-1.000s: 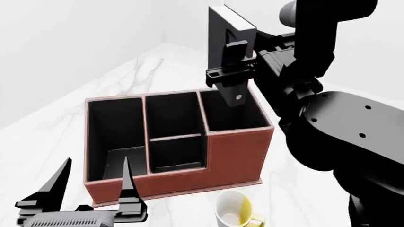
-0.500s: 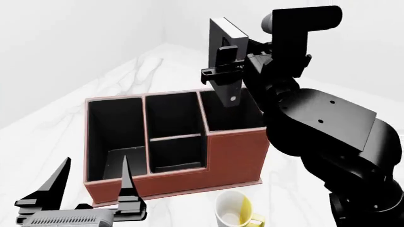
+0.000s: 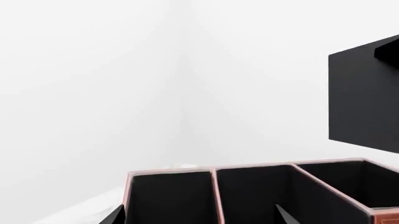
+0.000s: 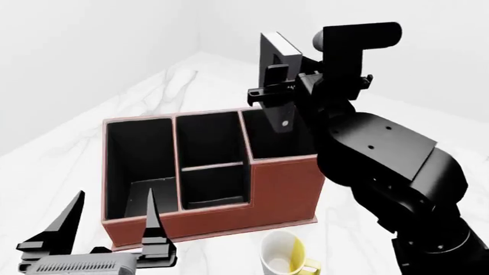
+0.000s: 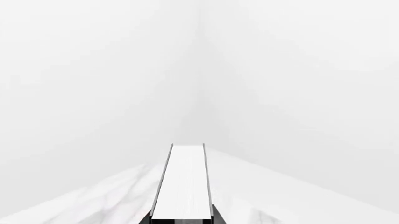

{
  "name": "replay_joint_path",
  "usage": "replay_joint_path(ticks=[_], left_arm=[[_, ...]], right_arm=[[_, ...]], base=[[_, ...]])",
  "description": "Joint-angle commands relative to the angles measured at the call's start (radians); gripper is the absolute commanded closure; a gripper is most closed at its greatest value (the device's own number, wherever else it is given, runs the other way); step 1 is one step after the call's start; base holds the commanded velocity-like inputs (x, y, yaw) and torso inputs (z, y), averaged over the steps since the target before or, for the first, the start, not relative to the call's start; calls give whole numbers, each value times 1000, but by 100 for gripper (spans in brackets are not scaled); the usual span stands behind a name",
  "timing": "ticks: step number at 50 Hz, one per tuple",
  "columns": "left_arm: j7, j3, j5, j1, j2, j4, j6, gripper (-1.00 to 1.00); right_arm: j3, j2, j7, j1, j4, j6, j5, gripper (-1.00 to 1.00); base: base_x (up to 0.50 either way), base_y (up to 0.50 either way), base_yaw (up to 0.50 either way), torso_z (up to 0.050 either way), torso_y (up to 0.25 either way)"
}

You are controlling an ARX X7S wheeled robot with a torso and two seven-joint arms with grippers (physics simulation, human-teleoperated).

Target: Pick up the book and place it in the right compartment of the caddy.

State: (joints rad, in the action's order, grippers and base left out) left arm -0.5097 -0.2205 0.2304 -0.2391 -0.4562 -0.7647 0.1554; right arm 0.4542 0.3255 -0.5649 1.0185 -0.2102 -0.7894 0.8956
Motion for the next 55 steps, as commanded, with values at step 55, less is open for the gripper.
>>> replay_joint_path(ticks=[55], left_arm=[[-17,-6,3,-3,-12,3,-11,-100]], right_arm=[[46,-19,82,-39,152,124,-124,100]], base=[[0,0,0,0,1]])
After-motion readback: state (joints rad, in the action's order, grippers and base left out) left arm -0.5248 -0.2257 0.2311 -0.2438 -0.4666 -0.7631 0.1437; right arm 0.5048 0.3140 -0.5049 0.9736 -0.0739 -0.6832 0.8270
